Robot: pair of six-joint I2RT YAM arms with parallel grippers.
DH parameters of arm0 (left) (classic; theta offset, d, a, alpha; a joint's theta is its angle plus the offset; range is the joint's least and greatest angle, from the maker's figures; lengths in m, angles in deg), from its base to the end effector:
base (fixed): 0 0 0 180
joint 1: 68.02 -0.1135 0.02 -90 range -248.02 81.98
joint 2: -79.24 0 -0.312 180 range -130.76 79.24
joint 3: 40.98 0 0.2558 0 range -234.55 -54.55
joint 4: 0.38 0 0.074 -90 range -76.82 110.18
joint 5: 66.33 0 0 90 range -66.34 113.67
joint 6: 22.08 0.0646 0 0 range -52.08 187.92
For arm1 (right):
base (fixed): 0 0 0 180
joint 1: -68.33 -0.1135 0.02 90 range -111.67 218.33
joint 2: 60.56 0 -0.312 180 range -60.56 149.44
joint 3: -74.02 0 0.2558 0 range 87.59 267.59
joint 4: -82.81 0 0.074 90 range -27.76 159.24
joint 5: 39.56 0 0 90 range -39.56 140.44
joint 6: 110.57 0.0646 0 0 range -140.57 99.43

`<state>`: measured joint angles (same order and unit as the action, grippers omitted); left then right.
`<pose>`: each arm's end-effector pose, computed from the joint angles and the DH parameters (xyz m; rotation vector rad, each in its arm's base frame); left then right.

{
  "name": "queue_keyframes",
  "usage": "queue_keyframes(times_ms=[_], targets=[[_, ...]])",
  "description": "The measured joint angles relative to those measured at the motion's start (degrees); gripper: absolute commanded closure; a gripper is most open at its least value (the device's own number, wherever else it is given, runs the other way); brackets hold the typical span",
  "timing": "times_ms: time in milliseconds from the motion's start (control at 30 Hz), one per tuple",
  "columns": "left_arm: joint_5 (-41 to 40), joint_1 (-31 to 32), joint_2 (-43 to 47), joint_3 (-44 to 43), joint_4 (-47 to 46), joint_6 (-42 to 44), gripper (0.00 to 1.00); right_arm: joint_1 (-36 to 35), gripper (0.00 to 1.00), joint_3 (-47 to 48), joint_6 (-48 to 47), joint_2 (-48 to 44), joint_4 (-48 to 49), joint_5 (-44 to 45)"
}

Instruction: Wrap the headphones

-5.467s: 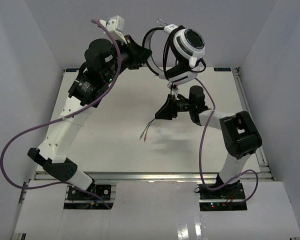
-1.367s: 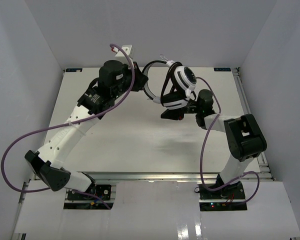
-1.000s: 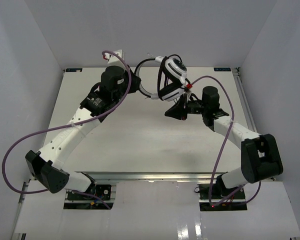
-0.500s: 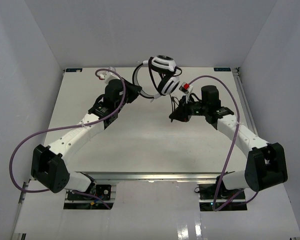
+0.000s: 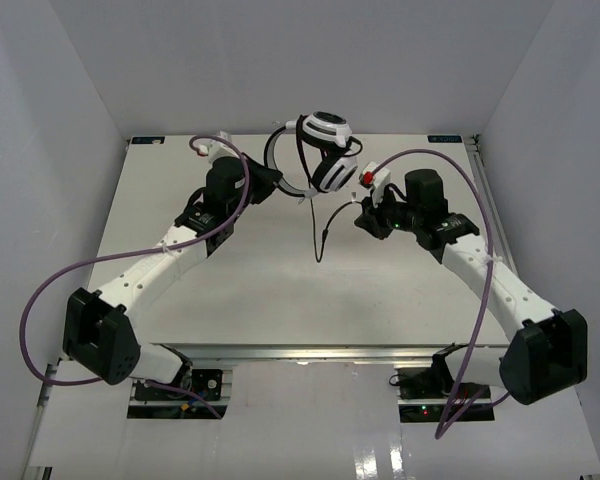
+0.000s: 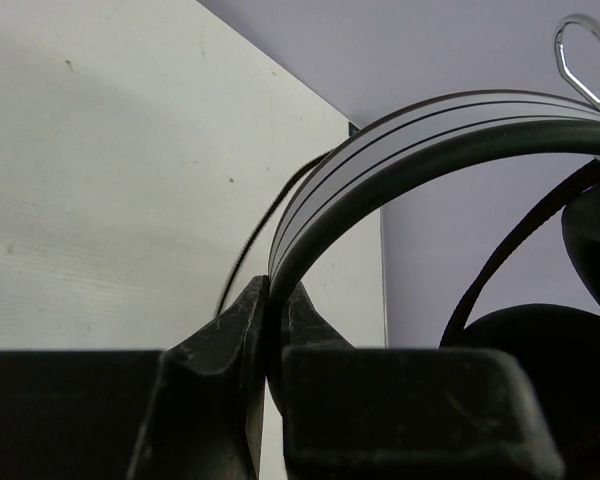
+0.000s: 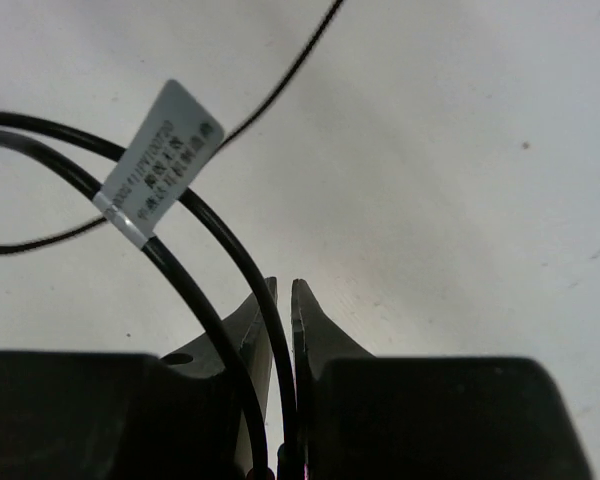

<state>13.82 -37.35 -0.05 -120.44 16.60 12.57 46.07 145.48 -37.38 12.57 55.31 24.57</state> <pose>0.3063 -0.1688 0.3810 -0.5387 1.8787 -0.8650 0.2674 0.1399 0.3402 -0.9447 1.8371 0.5268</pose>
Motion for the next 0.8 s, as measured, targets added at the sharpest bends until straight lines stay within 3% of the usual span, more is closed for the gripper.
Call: queue_keyframes(times_ms=[133,300,533,800], targets=[[-0.3,-1.1,-2.7,-0.8,0.0,2.1,1.0,-6.2,0.92,1.8,-10.5,-7.4,-5.0,6.7],[0.0,-1.4,-12.0,-4.2,-0.2,6.0,1.0,-11.2,0.92,10.8,-19.7,-10.5,-10.5,8.4],[1.9,-1.3,-20.7,-4.9,1.6,10.5,1.0,-11.1,0.92,22.9,-23.2,-6.4,-11.3,13.6],[4.7,0.7,-19.5,-2.9,0.7,17.7,1.0,-9.5,0.92,29.1,-24.6,0.6,-5.7,22.3]])
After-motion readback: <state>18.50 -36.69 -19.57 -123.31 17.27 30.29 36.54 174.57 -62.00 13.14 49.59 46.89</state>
